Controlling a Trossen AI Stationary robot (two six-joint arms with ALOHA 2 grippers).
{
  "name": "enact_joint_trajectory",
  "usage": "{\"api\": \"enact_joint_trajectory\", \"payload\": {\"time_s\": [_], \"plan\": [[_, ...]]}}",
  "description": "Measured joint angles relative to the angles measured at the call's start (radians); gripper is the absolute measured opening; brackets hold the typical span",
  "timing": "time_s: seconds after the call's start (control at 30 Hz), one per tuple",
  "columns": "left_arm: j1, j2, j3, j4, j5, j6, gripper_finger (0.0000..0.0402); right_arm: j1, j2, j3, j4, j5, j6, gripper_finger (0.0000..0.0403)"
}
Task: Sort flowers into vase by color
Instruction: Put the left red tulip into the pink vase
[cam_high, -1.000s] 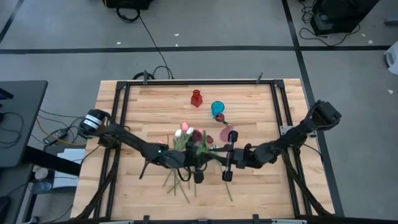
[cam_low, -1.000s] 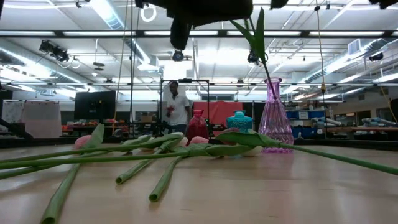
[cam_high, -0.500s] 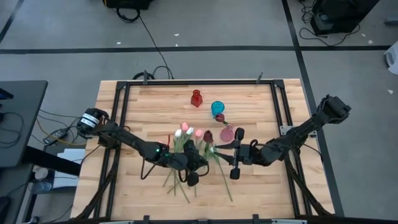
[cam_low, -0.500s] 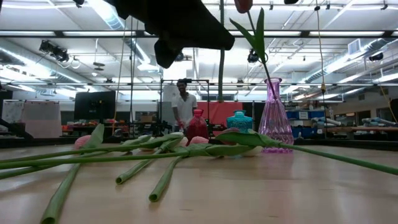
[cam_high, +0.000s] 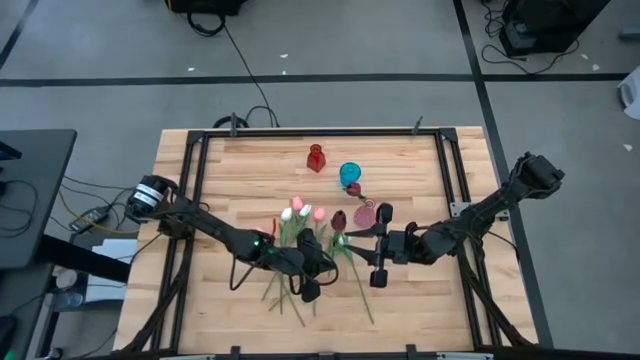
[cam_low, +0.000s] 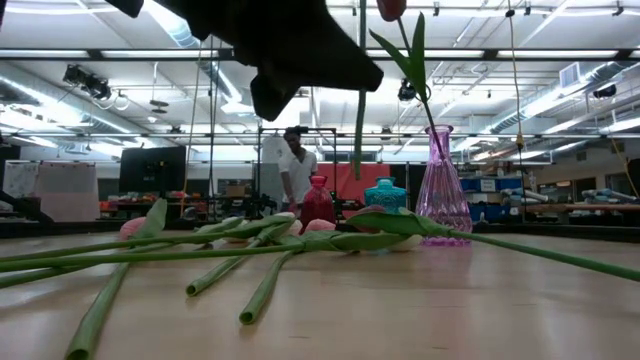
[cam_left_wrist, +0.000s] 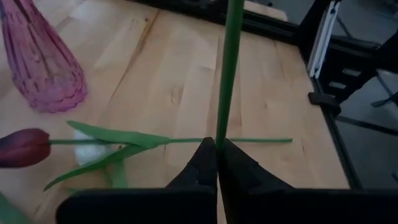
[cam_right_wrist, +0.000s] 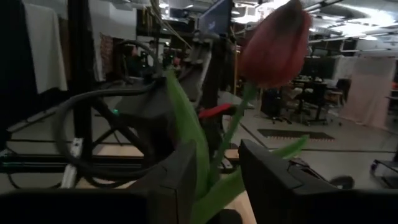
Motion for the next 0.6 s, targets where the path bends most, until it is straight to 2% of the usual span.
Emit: {"api": "enact_joint_trajectory", "payload": {"time_s": [0.2,0.4,0.6], "plan": [[0.0,0.011,0.0,0.023,0.005,-0.009,0.0004,-0.035,0.0,0.0,0.003,-0.022,0.012,0.0139],[0.0,0.023,0.0,0.038,0.004,-0.024,0.0006,-0.069,0.0,0.0,0.001,-0.097,0.055,0.0139],[0.001,0.026,0.0,0.047,-0.005,-0.029,0.0007,-0.096,0.001,0.0,-0.006,-0.111,0.076,0.0139]]}}
